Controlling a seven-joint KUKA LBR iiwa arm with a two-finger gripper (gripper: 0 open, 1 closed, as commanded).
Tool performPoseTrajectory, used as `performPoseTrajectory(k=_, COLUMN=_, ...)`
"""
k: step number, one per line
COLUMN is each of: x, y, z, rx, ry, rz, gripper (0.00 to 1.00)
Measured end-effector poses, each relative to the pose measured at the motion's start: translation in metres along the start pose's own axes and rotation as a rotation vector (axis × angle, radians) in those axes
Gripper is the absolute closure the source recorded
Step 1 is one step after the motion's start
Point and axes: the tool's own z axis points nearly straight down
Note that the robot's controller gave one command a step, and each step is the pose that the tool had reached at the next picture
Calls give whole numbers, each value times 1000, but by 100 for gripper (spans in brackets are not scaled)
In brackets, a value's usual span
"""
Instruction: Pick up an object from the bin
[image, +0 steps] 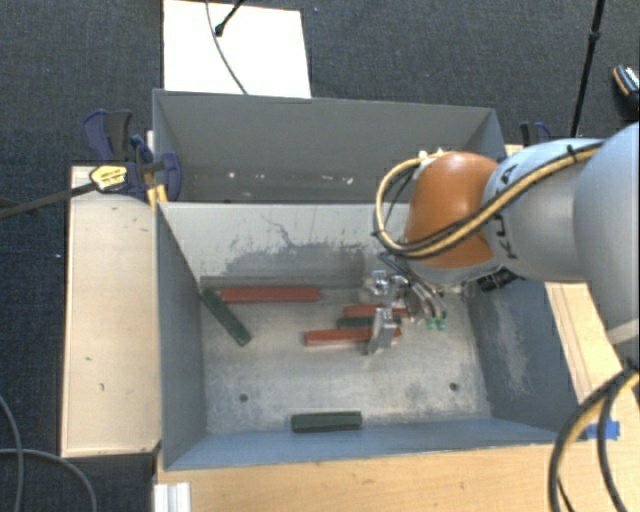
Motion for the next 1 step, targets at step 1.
performPoseTrajectory(k=1, x=8, y=17, z=-153, rx=0, ry=-8, rz=-71, gripper=100)
